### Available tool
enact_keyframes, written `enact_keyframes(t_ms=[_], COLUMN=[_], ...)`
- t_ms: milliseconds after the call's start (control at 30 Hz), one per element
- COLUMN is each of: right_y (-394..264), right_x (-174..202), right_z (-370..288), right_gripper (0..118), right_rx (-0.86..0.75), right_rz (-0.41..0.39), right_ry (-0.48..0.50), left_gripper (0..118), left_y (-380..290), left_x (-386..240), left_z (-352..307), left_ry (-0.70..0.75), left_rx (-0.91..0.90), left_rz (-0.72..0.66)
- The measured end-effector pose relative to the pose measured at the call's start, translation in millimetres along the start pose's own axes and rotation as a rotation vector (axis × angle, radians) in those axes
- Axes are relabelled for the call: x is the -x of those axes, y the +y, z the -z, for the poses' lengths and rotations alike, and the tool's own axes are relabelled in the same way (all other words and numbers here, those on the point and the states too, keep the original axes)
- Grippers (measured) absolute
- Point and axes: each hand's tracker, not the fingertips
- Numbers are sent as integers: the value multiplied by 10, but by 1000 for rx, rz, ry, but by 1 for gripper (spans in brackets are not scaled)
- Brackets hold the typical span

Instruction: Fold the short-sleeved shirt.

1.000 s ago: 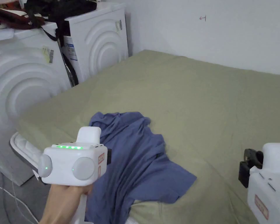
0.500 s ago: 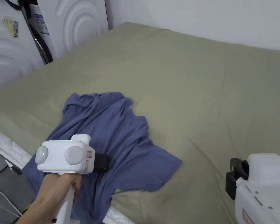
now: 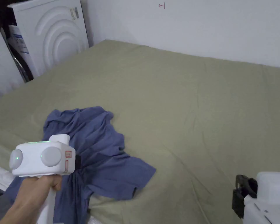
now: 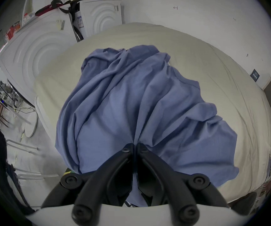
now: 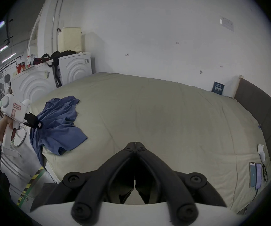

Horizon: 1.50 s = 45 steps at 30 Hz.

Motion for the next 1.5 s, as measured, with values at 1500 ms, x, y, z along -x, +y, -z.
enact_keyframes(t_ms=[1500], right_y=[-817], right_x=[-1847], right_z=[-473], right_gripper=[0], right_rx=[148], right_rz=[309], right_ry=[-336], left_gripper=[1], left_y=[-804], left_x=[-6329], left_z=[55], left_ry=[-565], left_rx=[149], left_rz=[756])
